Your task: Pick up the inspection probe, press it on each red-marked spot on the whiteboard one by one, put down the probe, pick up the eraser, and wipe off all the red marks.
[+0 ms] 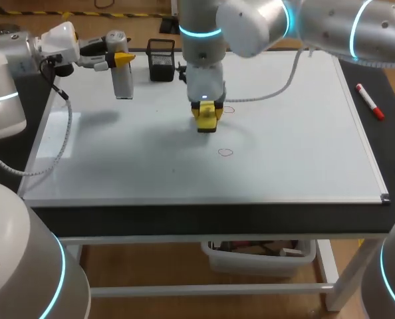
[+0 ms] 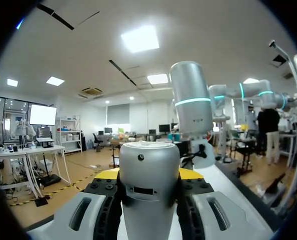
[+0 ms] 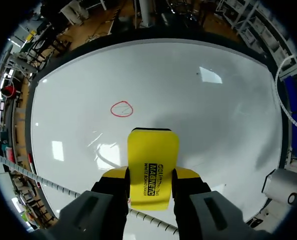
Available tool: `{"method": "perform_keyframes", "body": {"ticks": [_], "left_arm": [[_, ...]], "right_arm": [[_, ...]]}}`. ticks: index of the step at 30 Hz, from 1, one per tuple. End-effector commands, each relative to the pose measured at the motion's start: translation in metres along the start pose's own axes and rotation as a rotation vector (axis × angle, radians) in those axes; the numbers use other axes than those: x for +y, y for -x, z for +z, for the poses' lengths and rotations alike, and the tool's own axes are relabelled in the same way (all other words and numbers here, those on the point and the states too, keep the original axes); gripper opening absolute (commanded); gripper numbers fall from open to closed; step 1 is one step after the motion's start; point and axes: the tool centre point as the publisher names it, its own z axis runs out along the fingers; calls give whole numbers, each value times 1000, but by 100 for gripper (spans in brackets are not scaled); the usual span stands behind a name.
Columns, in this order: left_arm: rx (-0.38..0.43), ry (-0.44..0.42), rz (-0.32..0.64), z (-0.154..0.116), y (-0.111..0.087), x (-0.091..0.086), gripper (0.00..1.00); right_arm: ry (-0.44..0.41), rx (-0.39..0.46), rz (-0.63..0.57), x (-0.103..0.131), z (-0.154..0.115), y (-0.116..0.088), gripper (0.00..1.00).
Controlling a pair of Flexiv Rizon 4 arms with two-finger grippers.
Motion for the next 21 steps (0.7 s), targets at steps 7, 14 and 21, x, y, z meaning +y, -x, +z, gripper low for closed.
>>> {"method": "perform_keyframes", "body": {"ticks": [7,14,21], "left_arm": [[-6,0,3,0,-2,-2,0],[-6,0,3,0,-2,-2,0],[-6,0,3,0,-2,-2,0]], "right_arm": [[-72,-31,-86,19,14,27,0],[-46,-41,-100,20,19,33,0],[-11,-52,-117,18,24,33,0]]}}
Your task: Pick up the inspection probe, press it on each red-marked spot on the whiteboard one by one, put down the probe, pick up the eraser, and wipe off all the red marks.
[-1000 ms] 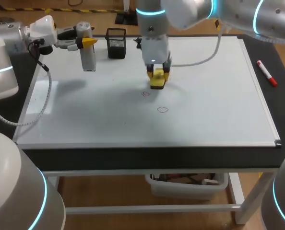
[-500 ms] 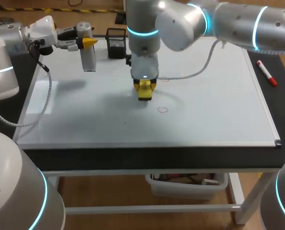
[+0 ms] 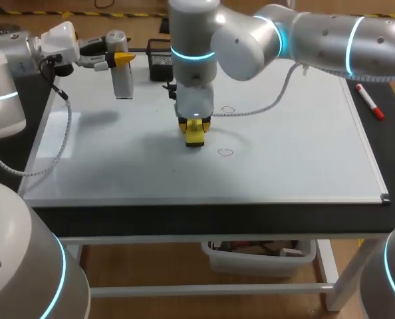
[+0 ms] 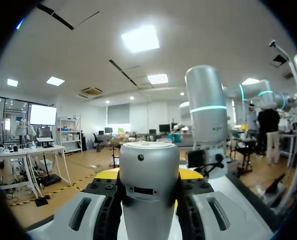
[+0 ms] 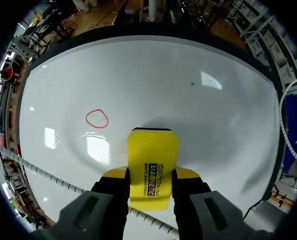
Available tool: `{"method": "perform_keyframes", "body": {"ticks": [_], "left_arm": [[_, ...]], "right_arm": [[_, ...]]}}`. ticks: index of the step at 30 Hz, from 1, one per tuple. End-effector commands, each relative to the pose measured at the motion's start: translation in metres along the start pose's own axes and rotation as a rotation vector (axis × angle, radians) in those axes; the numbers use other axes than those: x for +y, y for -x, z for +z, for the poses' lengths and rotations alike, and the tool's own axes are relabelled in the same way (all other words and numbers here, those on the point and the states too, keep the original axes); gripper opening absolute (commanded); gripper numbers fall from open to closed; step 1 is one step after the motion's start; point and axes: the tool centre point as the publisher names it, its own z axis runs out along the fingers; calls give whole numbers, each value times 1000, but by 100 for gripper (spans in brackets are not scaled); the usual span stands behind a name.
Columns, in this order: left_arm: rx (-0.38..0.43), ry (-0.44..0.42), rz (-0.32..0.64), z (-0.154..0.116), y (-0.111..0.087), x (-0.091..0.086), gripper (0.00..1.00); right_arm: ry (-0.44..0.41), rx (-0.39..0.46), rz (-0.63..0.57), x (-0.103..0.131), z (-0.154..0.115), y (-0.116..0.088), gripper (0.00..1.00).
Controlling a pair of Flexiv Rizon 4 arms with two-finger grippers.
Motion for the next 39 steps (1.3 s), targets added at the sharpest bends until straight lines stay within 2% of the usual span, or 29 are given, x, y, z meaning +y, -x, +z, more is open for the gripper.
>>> {"method": "perform_keyframes", "body": {"ticks": [1,14,27,35,39], "left_arm": [[-4,-1,3,0,-1,-1,0],[-4,-1,3,0,-1,-1,0],[-4,-1,3,0,-1,-1,0],[-4,-1,3,0,-1,-1,0],[-4,-1,3,0,-1,-1,0]], "right_arm": [[21,-3,-8,-7,3,-2,0],[63,5,-15,-8,16,-13,0],[63,22,47,-9,18,-41,0],[53,32,75,-10,13,-53,0],[37,25,81,-10,2,-55,0]]}}
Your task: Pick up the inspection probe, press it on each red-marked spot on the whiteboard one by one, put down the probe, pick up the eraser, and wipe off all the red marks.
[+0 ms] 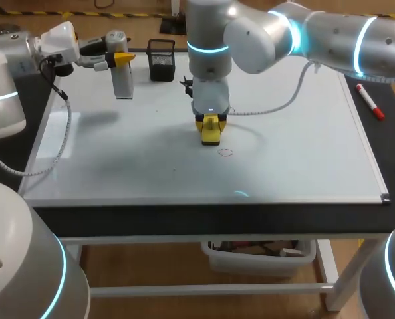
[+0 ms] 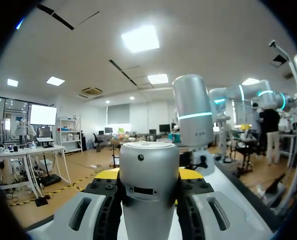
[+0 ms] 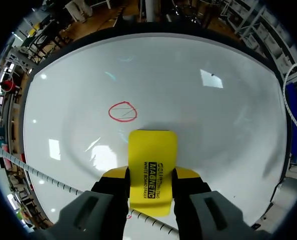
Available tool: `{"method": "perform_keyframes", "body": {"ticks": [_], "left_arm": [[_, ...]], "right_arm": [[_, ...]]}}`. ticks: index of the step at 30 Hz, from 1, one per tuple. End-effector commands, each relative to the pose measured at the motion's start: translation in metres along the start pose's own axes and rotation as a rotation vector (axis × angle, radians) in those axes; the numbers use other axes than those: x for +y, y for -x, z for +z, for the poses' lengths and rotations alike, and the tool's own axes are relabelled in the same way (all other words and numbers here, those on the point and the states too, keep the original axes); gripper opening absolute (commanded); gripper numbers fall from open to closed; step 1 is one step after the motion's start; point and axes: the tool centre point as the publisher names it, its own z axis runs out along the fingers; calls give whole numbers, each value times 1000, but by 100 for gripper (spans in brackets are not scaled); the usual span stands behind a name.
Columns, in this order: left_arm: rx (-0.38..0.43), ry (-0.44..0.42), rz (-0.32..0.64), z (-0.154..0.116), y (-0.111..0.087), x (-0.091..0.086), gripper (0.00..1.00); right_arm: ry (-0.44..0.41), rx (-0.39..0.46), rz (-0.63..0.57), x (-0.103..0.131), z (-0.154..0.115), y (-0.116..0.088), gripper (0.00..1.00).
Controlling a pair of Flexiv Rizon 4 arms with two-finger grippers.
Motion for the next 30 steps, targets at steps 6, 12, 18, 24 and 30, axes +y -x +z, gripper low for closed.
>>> {"method": "perform_keyframes", "body": {"ticks": [6,12,18,24,30], "left_arm": [[-3,-1,3,0,-1,0,0],[-3,-1,3,0,-1,0,0],[-3,-1,3,0,-1,0,0],[-3,-1,3,0,-1,0,0],[-3,-1,3,0,-1,0,0]], "right_arm": [[-39,-5,16,0,-28,-15,0],[-75,2,43,-4,-42,-27,0],[-79,-9,116,-10,-47,-54,0],[-61,-40,240,-19,-49,-98,0],[-62,-18,374,-22,-50,-150,0]]}}
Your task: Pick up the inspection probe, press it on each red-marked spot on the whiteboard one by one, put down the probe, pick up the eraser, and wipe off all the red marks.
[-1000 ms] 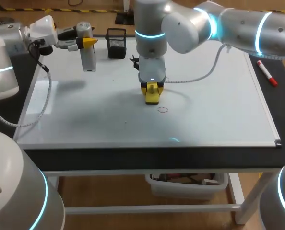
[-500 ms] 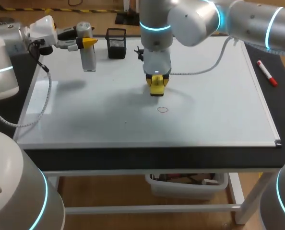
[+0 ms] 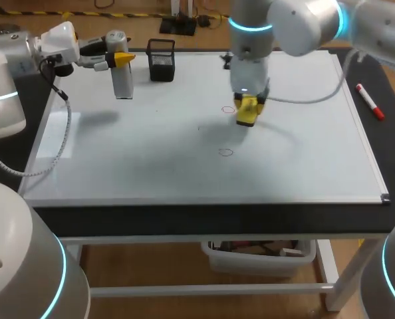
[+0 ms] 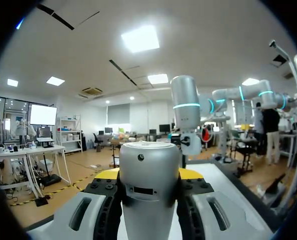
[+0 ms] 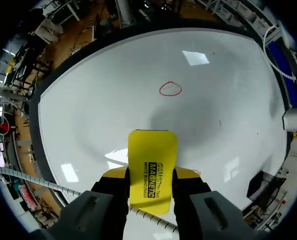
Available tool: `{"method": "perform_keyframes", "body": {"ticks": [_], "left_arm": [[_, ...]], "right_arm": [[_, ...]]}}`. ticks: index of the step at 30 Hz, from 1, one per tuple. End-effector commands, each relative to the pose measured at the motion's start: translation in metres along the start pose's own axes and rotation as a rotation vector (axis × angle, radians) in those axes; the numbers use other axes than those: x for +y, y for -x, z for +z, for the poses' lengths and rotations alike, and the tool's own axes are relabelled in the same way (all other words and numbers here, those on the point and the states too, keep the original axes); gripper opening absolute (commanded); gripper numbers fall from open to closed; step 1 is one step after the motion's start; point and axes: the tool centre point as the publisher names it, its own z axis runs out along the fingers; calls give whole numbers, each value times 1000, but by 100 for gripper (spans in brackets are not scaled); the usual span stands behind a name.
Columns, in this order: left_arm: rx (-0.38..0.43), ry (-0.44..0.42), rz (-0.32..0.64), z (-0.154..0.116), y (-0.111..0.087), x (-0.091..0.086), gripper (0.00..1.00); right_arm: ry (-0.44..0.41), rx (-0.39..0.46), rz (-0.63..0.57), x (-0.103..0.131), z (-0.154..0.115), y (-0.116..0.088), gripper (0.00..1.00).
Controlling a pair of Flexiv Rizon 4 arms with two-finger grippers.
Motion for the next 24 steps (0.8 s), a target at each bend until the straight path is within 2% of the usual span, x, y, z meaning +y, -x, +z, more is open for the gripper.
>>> {"method": "perform_keyframes", "body": {"ticks": [1,14,19,24], "left_arm": [[-3,-1,3,0,-1,-1,0],[-3,-1,3,0,-1,-1,0],[-3,-1,3,0,-1,-1,0],[-3,-1,3,0,-1,-1,0]], "right_arm": [[-5,-13,61,-10,-5,-45,0],[7,33,315,-33,4,-141,0],[1,42,383,-38,5,-166,0],[-4,39,423,-43,7,-181,0]]}}
